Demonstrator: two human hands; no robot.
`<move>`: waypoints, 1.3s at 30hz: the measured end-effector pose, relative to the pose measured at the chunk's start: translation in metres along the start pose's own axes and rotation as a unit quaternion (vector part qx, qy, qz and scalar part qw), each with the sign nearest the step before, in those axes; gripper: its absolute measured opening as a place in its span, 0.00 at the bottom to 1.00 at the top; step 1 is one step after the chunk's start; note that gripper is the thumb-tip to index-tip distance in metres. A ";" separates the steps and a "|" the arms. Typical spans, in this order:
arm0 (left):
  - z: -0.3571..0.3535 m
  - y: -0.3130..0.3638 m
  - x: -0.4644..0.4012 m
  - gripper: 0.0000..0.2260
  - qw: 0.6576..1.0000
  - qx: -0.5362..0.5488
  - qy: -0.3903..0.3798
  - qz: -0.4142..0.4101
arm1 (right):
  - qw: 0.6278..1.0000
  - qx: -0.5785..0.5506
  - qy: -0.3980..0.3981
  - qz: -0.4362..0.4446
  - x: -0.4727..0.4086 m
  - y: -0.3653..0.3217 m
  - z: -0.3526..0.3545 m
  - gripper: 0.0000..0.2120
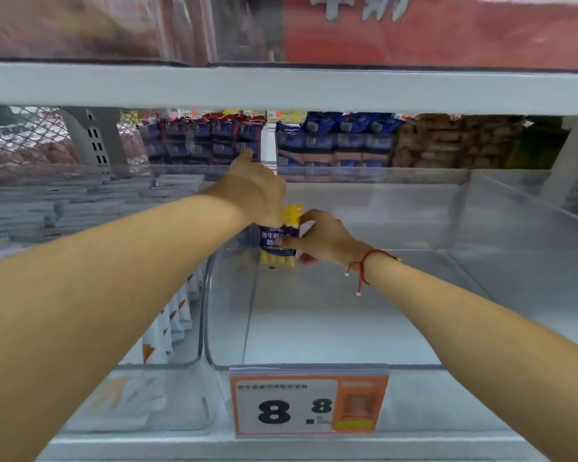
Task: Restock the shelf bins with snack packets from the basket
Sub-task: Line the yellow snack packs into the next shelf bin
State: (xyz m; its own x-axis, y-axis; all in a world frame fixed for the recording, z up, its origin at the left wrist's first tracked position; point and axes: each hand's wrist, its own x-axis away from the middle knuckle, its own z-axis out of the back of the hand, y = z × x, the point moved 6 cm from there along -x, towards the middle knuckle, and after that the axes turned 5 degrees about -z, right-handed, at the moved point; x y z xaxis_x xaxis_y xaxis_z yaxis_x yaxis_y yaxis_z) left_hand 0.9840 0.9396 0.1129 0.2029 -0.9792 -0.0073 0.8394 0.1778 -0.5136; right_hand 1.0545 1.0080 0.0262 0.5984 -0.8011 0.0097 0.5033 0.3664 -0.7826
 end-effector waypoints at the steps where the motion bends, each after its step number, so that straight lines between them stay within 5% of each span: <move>1: 0.000 0.000 0.000 0.12 1.000 -0.003 -0.001 0.002 | 0.998 -0.044 -0.025 -0.033 0.002 0.001 -0.002 0.24; 5: -0.001 -0.002 -0.003 0.12 1.000 -0.007 -0.001 0.009 | 0.988 -0.096 -0.089 -0.083 0.010 0.000 0.000 0.18; 8: -0.001 -0.002 -0.006 0.12 0.999 0.033 0.010 -0.004 | 0.996 -0.058 -0.048 -0.052 0.010 0.005 -0.001 0.28; 11: 0.000 -0.001 -0.005 0.14 0.997 0.070 0.024 -0.027 | 0.999 -0.027 -0.032 -0.031 0.009 0.005 -0.001 0.28; 16: 0.003 0.001 -0.004 0.03 0.991 0.117 0.049 -0.034 | 0.998 0.065 0.016 -0.005 0.007 -0.009 0.022 0.14; 19: 0.003 -0.001 -0.004 0.04 0.991 0.122 0.052 -0.022 | 0.985 0.144 -0.097 0.024 0.015 -0.019 0.011 0.06; 24: 0.002 -0.001 -0.006 0.08 0.992 0.119 0.048 -0.015 | 0.954 0.251 -0.146 0.071 0.026 -0.012 -0.003 0.17; 31: -0.002 0.004 -0.001 0.09 0.994 0.098 -0.015 -0.052 | 0.942 0.273 -0.195 -0.011 0.073 -0.028 0.009 0.23; 34: -0.002 0.007 0.008 0.10 0.994 0.066 -0.069 -0.043 | 0.909 0.297 -0.291 -0.028 0.131 -0.062 0.028 0.51; 37: 0.008 0.012 0.028 0.10 0.993 0.060 -0.102 -0.025 | 0.888 0.306 -0.338 -0.062 0.156 -0.064 0.035 0.66; 38: 0.013 0.015 0.036 0.11 0.992 0.063 -0.102 -0.031 | 0.888 0.315 -0.327 -0.071 0.155 -0.059 0.034 0.64; 39: 0.018 0.018 0.045 0.11 0.991 0.072 -0.106 -0.039 | 0.896 0.327 -0.292 -0.072 0.149 -0.051 0.035 0.47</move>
State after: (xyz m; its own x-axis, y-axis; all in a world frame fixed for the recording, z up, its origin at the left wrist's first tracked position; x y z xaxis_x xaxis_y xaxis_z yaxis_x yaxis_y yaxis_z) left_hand 1.0174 0.9009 0.1185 0.2234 -0.9508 0.2148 0.9168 0.1301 -0.3774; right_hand 1.1395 0.8869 0.0894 0.6263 -0.5482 0.5543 0.7443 0.6319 -0.2162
